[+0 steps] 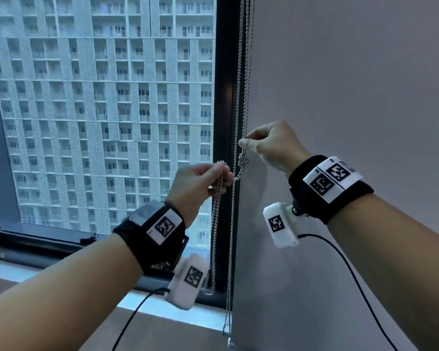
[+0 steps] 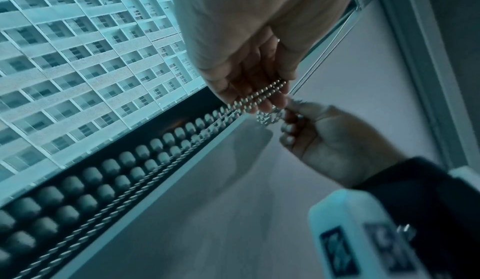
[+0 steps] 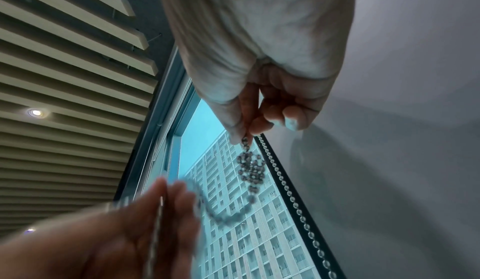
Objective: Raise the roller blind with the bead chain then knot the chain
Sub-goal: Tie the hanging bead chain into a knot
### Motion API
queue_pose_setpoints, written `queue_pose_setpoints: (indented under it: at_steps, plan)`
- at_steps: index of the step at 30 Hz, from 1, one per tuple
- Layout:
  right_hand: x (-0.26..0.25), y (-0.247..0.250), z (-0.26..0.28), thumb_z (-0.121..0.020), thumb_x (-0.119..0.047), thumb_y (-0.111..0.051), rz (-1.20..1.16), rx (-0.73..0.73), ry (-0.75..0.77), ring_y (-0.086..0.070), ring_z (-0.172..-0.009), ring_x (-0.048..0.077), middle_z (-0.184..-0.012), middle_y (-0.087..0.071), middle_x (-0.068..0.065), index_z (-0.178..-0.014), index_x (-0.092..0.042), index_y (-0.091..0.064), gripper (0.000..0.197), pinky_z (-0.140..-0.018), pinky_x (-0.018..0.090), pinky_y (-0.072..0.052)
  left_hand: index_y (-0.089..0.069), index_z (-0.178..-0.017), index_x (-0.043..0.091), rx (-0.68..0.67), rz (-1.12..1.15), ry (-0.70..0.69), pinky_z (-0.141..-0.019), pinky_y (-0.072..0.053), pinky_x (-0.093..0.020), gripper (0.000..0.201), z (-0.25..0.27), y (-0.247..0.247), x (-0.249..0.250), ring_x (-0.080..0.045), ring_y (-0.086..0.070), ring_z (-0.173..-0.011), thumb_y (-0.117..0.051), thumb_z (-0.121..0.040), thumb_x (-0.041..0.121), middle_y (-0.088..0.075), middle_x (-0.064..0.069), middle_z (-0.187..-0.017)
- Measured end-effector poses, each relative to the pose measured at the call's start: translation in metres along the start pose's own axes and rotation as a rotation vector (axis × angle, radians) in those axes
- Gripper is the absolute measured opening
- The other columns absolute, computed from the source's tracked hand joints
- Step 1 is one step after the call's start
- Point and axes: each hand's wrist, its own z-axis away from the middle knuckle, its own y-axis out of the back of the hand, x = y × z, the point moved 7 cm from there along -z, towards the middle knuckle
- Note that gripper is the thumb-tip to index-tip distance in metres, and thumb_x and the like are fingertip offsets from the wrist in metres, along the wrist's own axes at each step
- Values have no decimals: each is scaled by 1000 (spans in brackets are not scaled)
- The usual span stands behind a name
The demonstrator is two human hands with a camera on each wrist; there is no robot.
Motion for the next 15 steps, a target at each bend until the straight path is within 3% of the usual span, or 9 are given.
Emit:
queue_pose_setpoints:
  at_steps: [4,6,8,11,15]
  plan:
    - [-1,1,0,-80,-23,-79,12,-4,19,-48,-55,6,-60,-59,-4,-71,-7,-75,19,-62,21,-42,-66,-91,-3,45,125,-56,-78,-56,-31,19,-18,-6,36,-22,-66,-81,-57,-90,13,-70,-21,-100]
    - [-3,0,1,-80,-24,-79,18,-14,26,-48,-52,2,-55,-59,-9,-66,-12,-73,19,-59,19,-41,-66,-90,-6,74,138,-75,-84,-55,-34,18,-25,-10,49,-26,-64,-86,-59,-89,11,-68,-23,-100]
    - [-8,-2,5,-82,-23,-78,11,-44,34,-47,-42,-3,-47,-58,-14,-60,-18,-70,24,-50,10,-36,-70,-82,1,87,110,-94,-87,-54,-36,14,-30,-13,59,-28,-62,-87,-62,-87,11,-67,-19,-92]
    - [-17,-8,11,-85,-17,-75,-74,-111,25,-51,-39,-3,-61,-70,-3,-71,-13,-74,15,-42,9,-36,-74,-71,11,67,61,-104,-76,-55,-35,18,-36,-21,67,-27,-59,-76,-65,-86,14,-65,-19,-85]
    - [-24,-15,16,-88,-2,-65,-164,-147,10,-53,-40,7,-71,-71,16,-81,6,-73,13,-39,19,-37,-71,-79,5,48,57,-99,-55,-51,-30,15,-40,-31,69,-28,-59,-69,-64,-87,16,-65,-20,-84]
